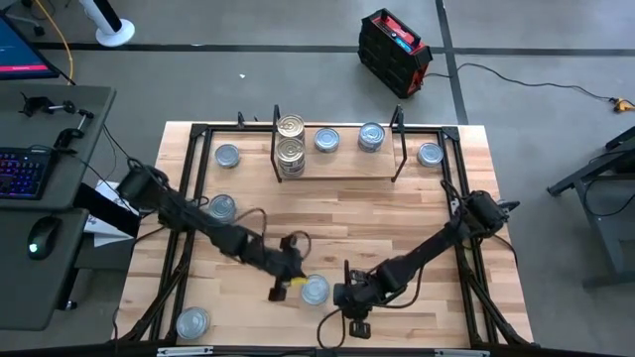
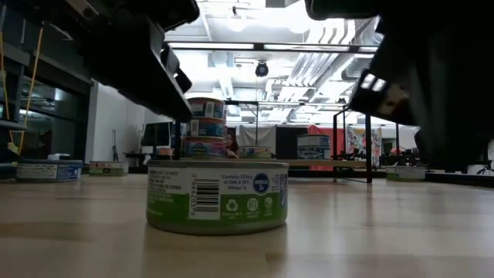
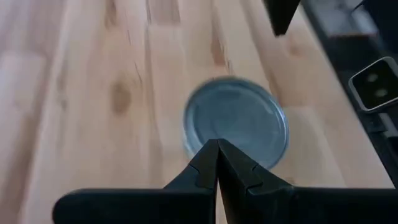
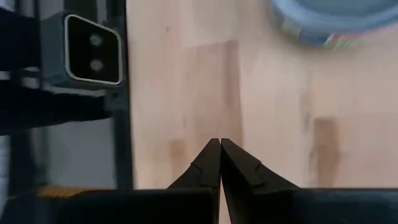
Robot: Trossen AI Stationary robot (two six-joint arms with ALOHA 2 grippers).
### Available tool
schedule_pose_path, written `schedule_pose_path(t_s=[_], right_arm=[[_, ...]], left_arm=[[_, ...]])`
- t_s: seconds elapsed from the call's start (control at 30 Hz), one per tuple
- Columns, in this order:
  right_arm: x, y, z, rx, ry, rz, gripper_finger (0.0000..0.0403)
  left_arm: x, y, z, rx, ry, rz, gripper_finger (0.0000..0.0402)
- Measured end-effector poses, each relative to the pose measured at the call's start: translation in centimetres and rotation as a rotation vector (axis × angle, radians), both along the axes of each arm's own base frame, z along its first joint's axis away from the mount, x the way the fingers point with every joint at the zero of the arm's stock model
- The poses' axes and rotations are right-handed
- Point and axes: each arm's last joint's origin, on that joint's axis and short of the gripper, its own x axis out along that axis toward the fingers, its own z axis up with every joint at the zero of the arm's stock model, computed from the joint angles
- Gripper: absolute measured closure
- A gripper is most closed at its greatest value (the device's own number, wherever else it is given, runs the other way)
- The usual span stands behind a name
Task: Stack canned seafood by type on shelf
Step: Put the green white tuna can on the shelf
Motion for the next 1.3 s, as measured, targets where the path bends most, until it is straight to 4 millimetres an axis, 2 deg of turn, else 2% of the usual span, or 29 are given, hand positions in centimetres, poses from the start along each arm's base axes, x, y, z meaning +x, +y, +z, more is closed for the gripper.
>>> schedule_pose_path(t_s=[0.07,0.17,0.23,0.37,0.5,0.73,0.87,1.3], right_arm=[[0.0,0.1,-0.2,-0.045,-0.061,0.005,0.0403],[0.1,-0.1,-1.2,-0.020,-0.132,-0.023,0.0403],[0.0,-0.5,-2.0,-0.010,-0.138,-0.065,0.0403],[-0.4,-2.1,-3.4,-0.096,-0.121,-0.210,0.0403],[0.4,-3.2,-3.2,-0.110,-0.167,-0.308,0.0403],[1.4,-5.0,-3.2,-0.117,-0.178,-0.375,0.0403],[1.7,-5.6,-3.1,-0.099,-0.169,-0.411,0.0403],[3.2,-5.0,-1.6,0.047,-0.276,-0.420,0.0403]], left_arm=[[0.5,-1.2,0.0,0.003,0.043,0.035,0.0401],[0.6,-2.5,0.0,-0.010,0.048,0.081,0.0401],[0.5,-3.1,0.0,-0.022,0.040,0.104,0.0401],[0.2,-3.6,-0.8,0.001,0.050,0.130,0.0401],[0.3,-3.7,-1.4,0.017,0.058,0.130,0.0401],[0.5,-3.8,-2.4,0.028,0.071,0.122,0.0401],[0.4,-4.2,-2.3,0.033,0.053,0.093,0.0401],[-0.2,-3.9,-2.6,0.127,0.113,0.041,0.0401]])
